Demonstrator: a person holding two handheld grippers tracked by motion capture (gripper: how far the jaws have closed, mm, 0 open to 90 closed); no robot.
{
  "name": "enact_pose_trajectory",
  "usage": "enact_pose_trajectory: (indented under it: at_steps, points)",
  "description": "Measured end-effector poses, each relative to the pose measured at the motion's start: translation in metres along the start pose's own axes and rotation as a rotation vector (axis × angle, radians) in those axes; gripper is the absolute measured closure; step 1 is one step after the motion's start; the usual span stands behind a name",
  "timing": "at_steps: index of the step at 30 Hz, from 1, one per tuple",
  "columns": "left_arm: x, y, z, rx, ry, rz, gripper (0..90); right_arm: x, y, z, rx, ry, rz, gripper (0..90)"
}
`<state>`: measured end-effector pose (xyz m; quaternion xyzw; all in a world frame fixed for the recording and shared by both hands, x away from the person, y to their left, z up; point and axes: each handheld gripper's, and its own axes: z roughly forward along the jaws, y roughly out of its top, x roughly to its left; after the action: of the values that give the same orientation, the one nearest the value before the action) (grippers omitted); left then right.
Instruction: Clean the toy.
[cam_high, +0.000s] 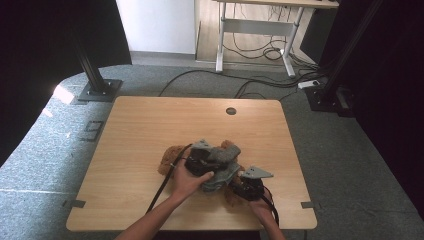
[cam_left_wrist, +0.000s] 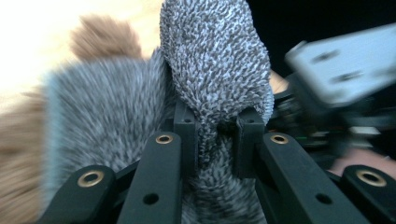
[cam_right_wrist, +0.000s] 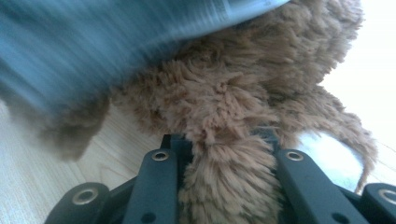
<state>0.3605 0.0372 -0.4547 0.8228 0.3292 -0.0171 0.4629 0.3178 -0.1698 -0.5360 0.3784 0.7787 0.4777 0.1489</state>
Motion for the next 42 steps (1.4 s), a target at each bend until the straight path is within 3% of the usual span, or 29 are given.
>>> enact_pose_trajectory:
  at_steps: [2,6,10,15,18,19,23,27,33,36,38,42]
  points:
    - [0.001,-0.003,0.009,0.002,0.017,0.007,75.5,0.001,-0.001,0.0,0.007,-0.008,-0.006,70.2]
    - [0.008,-0.007,0.001,-0.019,0.004,-0.008,75.7,0.0,-0.002,0.0,0.016,-0.011,0.012,70.7]
    - [0.027,-0.011,-0.027,-0.067,0.014,-0.052,75.6,0.001,-0.002,0.001,0.016,-0.016,0.008,70.9]
    - [0.069,-0.029,-0.072,-0.113,0.106,-0.134,75.6,0.001,-0.003,0.001,0.015,-0.017,0.013,70.8]
    - [0.089,-0.047,-0.089,-0.159,0.058,-0.225,75.5,0.003,-0.002,0.001,0.014,-0.006,0.01,70.7]
    - [0.091,-0.052,-0.094,-0.172,0.048,-0.231,75.5,0.005,-0.002,0.001,0.015,-0.009,0.002,70.7]
    - [0.094,-0.064,-0.113,-0.207,0.037,-0.243,75.4,0.007,-0.003,0.001,0.02,-0.017,-0.007,70.8]
    - [0.092,-0.076,-0.124,-0.21,0.017,-0.243,75.4,0.008,-0.006,-0.001,0.028,-0.01,-0.002,70.8]
    - [0.096,-0.101,-0.123,-0.241,-0.093,-0.29,75.4,0.011,-0.009,-0.003,0.056,0.014,-0.01,70.7]
    - [0.101,-0.111,-0.119,-0.269,-0.139,-0.34,75.6,0.012,-0.009,-0.002,0.063,0.004,-0.021,70.7]
    - [0.1,-0.113,-0.118,-0.273,-0.126,-0.333,75.7,0.013,-0.009,-0.001,0.068,-0.012,-0.025,70.7]
    - [0.094,-0.109,-0.113,-0.264,-0.059,-0.274,75.9,0.014,-0.008,0.002,0.08,-0.071,-0.036,71.0]
